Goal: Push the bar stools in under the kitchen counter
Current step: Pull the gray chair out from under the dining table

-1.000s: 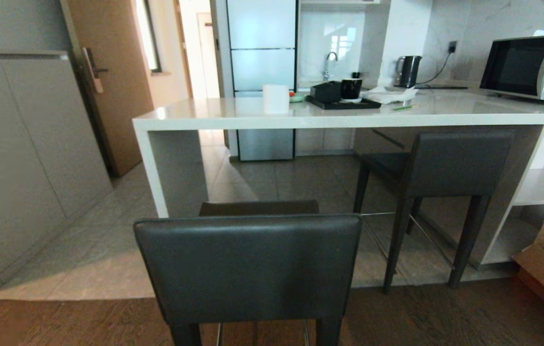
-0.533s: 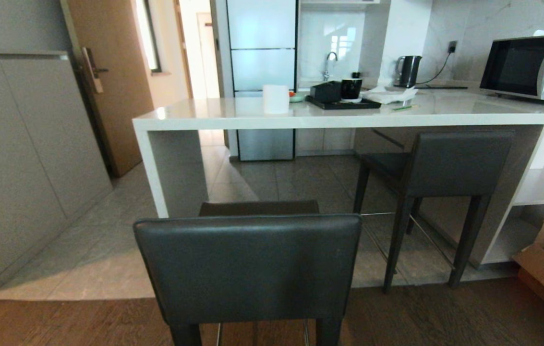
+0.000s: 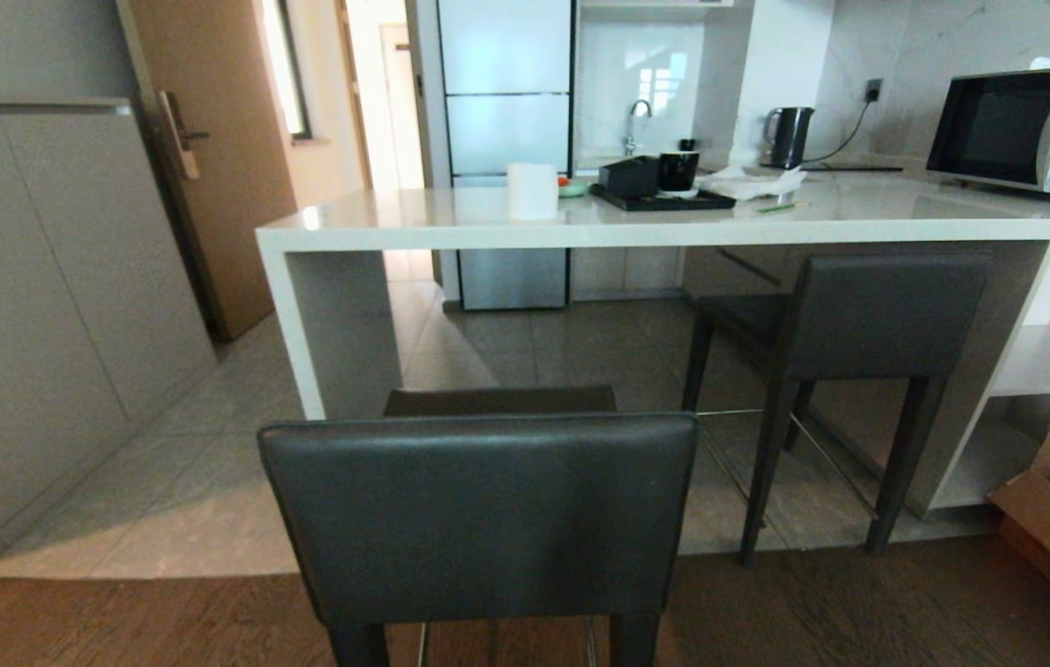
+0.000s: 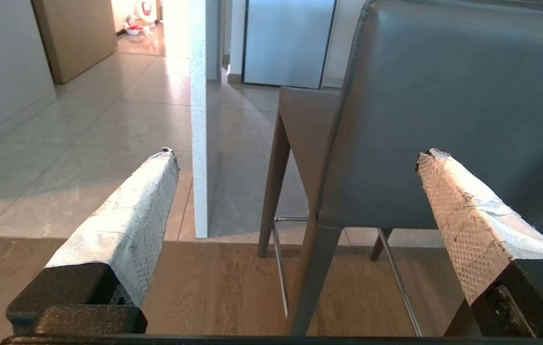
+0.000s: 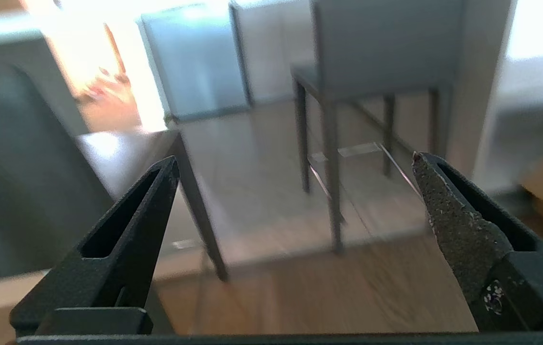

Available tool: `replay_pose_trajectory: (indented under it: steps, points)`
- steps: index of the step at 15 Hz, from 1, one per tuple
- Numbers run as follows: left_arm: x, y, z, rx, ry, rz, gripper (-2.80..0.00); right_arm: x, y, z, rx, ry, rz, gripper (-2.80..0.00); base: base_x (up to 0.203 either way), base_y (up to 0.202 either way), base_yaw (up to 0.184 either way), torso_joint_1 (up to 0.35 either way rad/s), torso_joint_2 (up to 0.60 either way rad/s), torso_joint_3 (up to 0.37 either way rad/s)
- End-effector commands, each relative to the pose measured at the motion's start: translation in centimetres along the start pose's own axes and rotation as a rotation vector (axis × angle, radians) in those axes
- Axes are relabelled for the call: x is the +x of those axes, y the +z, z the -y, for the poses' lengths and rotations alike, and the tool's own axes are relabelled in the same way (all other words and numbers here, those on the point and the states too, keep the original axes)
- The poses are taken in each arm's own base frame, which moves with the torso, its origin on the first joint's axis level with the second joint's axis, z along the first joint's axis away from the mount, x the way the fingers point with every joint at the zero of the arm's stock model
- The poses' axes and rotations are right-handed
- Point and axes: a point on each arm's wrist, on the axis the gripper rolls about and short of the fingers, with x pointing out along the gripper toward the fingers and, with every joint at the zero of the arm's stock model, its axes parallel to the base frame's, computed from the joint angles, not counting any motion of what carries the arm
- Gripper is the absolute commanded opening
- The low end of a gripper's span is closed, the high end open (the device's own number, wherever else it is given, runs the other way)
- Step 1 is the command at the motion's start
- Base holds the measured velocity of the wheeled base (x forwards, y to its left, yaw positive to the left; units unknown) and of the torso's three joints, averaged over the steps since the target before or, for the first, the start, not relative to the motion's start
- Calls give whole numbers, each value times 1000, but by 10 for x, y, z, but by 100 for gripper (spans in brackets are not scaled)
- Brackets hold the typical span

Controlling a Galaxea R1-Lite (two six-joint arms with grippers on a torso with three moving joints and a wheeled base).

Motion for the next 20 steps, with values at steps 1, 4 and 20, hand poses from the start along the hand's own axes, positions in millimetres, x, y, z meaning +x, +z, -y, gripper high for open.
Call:
replay_pose_trajectory:
  steps: [1, 4, 20]
  points:
    - [1, -3, -1, -9, 20, -10, 0, 5, -17, 1, -1, -9, -32, 0, 0, 0, 0, 0, 0, 0]
    - [0, -2, -2, 0, 66, -21, 0, 6, -18, 1, -11, 9, -13, 0, 0, 0, 0, 0, 0, 0]
    - [-4, -6, -2, 109, 70, -133, 0, 6, -24, 0, -36, 69, -72, 0, 0, 0, 0, 0, 0, 0]
